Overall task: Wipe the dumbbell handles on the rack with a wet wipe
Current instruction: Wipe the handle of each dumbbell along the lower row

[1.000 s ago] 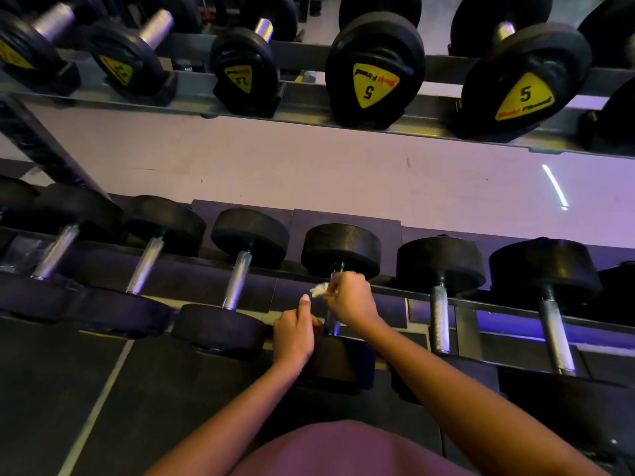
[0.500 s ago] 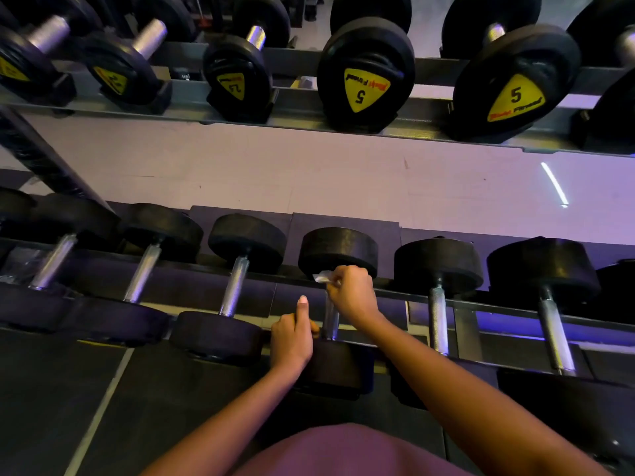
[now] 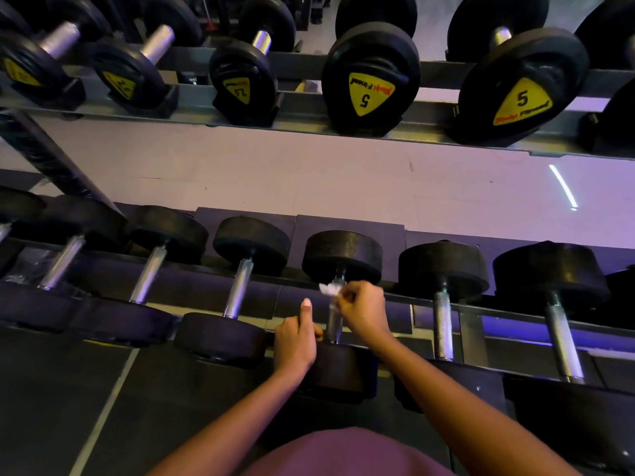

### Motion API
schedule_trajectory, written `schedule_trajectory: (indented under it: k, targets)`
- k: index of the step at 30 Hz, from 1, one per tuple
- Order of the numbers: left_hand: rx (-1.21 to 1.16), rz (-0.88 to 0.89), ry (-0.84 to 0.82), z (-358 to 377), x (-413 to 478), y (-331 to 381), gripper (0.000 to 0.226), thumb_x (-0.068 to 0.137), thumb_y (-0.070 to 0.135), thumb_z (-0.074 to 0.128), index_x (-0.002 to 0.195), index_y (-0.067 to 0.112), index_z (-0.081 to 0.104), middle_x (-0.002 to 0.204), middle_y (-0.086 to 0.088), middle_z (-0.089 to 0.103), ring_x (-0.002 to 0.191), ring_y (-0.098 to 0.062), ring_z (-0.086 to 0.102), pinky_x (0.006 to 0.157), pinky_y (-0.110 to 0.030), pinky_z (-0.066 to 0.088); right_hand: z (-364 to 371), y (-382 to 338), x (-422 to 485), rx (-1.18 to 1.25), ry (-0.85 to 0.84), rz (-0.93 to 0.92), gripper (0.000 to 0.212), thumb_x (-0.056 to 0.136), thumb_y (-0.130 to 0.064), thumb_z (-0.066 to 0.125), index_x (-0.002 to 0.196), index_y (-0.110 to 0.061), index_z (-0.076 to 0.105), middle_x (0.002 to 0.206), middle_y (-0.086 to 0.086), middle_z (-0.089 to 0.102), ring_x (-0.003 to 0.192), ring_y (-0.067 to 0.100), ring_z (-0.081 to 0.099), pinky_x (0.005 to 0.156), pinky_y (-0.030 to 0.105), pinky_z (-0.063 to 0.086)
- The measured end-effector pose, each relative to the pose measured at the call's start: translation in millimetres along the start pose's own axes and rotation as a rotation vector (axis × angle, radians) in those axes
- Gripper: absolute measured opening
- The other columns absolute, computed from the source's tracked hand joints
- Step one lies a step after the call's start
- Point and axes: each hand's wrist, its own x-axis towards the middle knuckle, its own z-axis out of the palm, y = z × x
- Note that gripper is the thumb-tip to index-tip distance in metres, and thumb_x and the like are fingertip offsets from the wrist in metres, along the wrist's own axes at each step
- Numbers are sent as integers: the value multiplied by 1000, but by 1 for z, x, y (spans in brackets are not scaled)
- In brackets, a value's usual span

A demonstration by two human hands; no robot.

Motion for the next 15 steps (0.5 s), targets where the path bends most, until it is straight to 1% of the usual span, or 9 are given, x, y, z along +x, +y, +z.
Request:
schedule_trajectory:
  k: [2,4,5,8,10,12,15]
  targets:
    - [-1,6,-5,1,0,0,70,101,49,27,62,11,71,71,-4,70,71,-16,59,68,-28,34,-5,-1,14,68,69,11,2,86,-16,70,85,-16,70,73,-10,62,68,-3,58,63,9,42]
    - [12,10,-12,1,1,-1,71,101,49,26,62,12,72,71,-2,70,70,-14,58,68,-27,34,-6,0,21,93,81,29,4,85,-16,71,88,-14,71,78,-6,65,72,1,60,68,16,48]
    - [14,14,-14,1,1,-2,70,101,49,27,62,12,72,70,-2,70,70,-14,58,68,-27,34,-6,2,21,92,74,27,4,85,-17,72,88,-14,71,79,-5,66,74,2,61,68,17,49]
    - [-5,27,-12,2,1,-3,69,101,48,27,58,15,70,69,0,70,72,-14,60,70,-28,36,-5,11,11,76,-10,58,10,80,-22,78,84,-18,69,78,-5,67,73,2,62,62,14,47]
    - [-11,25,-16,2,2,-3,69,101,47,28,56,17,70,68,0,70,73,-16,61,71,-29,37,-5,18,0,86,-108,123,14,76,-20,81,77,-19,68,74,-5,68,71,4,65,62,20,54]
    - [-21,28,-18,3,4,-4,68,101,46,30,53,18,69,66,0,70,75,-18,63,75,-30,41,-4,25,-15,97,-192,182,18,71,-16,85,68,-19,67,70,-3,69,68,8,67,63,23,56]
    - [-24,30,-28,4,5,-5,69,101,46,30,51,18,67,60,2,68,68,-12,61,73,-27,39,-6,32,-27,104,-252,218,16,67,-13,86,68,-17,70,72,-1,70,69,7,63,61,19,50]
